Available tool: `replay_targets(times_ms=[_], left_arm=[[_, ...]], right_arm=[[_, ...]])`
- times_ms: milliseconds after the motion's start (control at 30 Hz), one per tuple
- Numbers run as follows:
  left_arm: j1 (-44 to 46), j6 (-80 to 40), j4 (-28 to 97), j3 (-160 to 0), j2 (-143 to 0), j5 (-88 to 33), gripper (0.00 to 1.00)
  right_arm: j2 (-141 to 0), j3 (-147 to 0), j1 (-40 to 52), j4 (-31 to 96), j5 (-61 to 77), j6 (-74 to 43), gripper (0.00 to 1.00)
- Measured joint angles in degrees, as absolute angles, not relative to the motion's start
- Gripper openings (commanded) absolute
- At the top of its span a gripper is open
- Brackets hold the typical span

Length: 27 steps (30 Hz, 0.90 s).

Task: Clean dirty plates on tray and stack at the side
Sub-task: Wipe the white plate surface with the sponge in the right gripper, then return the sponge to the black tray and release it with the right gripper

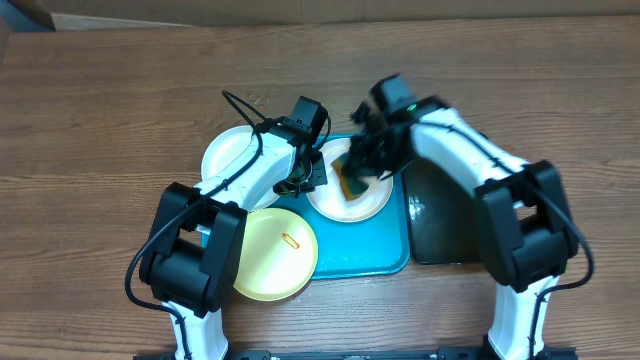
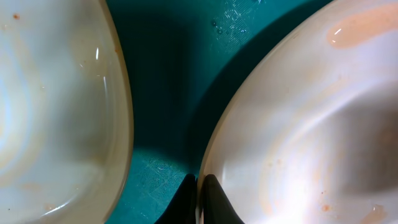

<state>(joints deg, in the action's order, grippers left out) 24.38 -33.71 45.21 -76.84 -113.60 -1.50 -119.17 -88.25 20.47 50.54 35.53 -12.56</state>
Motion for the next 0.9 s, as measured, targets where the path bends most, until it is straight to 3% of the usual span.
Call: replay_targets(times_ms=[200,433,667,900], left_arm=[[24.38,-33.08,45.23,-76.84,-113.60,-1.50,0.04],[24.36,-32.99,45.15,-76.84,-113.60,-1.50,0.04],[24.36,-32.84,44.93,-76.84,-113.60,-1.52,0.04],[24.38,-32.84,44.95,-76.84,-113.60,-1.52,0.04]], right_arm=[[-114.43,-89.91,10.00,63.26,37.69,-7.38,0.04],[-110.63,-89.95,1.50,73.43,25.56,-5.26,0.04],[-110.63,-84.09,1.23,67.48,12.69,-5.37,0.04],[-110.63,-77.54,1.23,59.13,8.27,-5.80,0.04]])
